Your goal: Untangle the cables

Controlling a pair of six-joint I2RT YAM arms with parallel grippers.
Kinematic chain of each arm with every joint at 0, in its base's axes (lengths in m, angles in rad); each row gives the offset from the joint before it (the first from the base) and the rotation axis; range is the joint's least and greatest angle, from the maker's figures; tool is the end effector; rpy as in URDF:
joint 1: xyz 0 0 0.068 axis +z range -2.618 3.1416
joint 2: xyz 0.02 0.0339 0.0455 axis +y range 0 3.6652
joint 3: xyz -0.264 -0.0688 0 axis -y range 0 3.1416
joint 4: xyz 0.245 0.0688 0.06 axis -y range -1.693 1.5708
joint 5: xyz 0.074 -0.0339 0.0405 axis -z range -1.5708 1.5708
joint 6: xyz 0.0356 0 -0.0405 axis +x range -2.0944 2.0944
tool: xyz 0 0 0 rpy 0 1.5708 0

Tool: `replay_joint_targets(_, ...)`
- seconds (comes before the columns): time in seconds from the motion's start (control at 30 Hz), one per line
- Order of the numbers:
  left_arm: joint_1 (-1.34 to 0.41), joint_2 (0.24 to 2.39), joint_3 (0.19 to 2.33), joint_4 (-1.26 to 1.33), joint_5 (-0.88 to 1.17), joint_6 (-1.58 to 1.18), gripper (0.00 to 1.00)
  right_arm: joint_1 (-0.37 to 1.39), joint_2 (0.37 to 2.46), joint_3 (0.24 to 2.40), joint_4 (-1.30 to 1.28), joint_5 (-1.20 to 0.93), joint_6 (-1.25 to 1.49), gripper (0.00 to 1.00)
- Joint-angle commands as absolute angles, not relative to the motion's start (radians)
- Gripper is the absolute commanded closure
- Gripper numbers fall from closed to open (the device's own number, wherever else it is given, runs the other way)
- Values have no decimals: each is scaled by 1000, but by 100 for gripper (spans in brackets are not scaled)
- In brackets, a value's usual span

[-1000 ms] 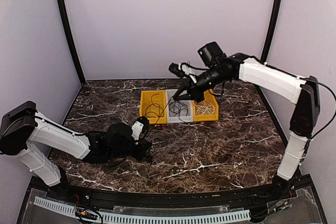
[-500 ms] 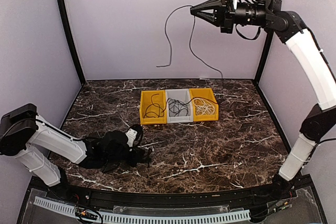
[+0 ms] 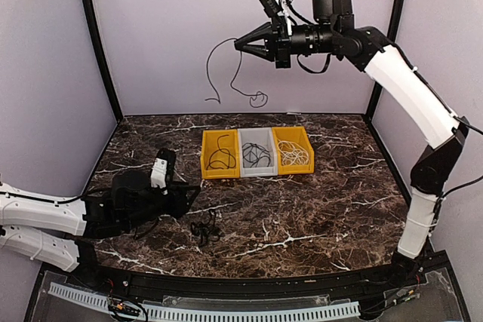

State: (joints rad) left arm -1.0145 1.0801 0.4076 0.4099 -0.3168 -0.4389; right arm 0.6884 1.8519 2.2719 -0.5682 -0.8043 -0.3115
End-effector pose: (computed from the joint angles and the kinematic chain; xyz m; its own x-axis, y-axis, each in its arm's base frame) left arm 0.1302 -0.1884 0.2127 -0.3995 -0.1222 -0.9086 0.5284 0.7792 -0.3372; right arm 0.2850 0.2676 0.5073 0.1951 -0.1147 -0.9740 -0.9781 0.0503 -0.2019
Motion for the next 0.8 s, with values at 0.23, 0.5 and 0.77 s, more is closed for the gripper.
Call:
replay_joint_targets(0.23, -1019, 963, 284, 257, -389, -652, 58, 696, 2057, 2534, -363, -680, -316, 100)
replay_joint_targets(0.5, -1019, 747, 205, 160, -456, -726, 58, 696, 2112, 2539, -298, -626, -331, 100)
replay_joint_targets(0.77, -1019, 667, 188, 114, -482, -743, 58, 700, 2160, 2497, -233, -521, -366, 100)
